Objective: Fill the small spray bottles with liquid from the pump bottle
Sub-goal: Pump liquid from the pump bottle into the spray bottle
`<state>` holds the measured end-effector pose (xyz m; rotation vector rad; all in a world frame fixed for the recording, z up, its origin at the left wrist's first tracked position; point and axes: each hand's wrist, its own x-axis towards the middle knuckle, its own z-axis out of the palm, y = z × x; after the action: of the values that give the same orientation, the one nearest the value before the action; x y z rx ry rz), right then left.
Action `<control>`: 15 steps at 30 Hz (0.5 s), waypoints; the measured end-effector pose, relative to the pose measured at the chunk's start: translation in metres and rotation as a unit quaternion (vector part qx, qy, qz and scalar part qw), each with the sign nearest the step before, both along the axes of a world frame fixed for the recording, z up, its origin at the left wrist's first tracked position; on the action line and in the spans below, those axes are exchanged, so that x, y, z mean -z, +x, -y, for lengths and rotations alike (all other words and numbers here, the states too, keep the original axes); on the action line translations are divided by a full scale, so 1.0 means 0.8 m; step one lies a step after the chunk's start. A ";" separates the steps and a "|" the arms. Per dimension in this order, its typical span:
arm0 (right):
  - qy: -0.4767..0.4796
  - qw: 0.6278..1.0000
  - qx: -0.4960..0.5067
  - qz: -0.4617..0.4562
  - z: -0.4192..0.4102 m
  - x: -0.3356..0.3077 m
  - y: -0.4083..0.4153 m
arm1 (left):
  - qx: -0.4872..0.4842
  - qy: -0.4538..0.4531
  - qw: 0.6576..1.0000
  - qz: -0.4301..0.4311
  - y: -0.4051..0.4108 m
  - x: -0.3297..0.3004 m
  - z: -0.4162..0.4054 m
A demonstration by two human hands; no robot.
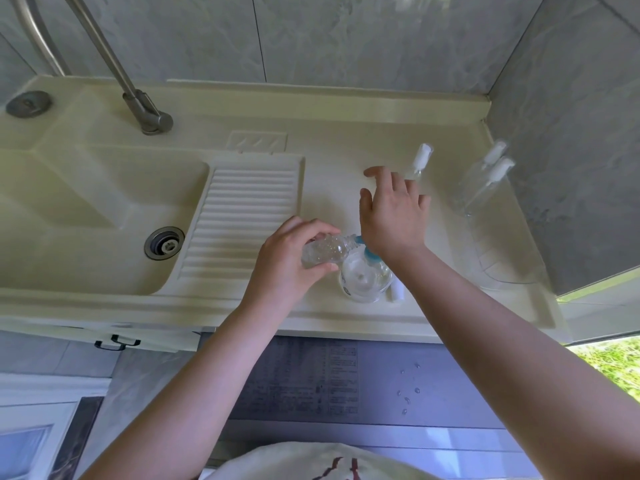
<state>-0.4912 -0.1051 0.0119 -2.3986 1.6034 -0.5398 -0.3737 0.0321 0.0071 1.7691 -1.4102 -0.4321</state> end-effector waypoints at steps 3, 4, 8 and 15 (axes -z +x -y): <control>-0.014 1.000 0.002 0.017 0.005 -0.007 -0.001 | -0.001 -0.001 1.000 0.005 0.001 0.000 0.000; -0.020 1.000 -0.002 0.023 0.005 -0.008 -0.001 | -0.001 -0.001 1.000 0.007 0.001 0.000 0.000; -0.009 1.000 -0.006 0.009 0.001 0.000 0.000 | -0.001 -0.001 1.000 0.010 0.000 0.002 0.002; -0.019 0.999 0.007 0.030 0.004 -0.009 -0.002 | -0.005 0.002 1.000 0.012 0.002 0.003 0.002</control>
<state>-0.4926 -0.1080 0.0189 -2.3760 1.5989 -0.6452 -0.3723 0.0302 0.0043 1.7886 -1.4184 -0.4097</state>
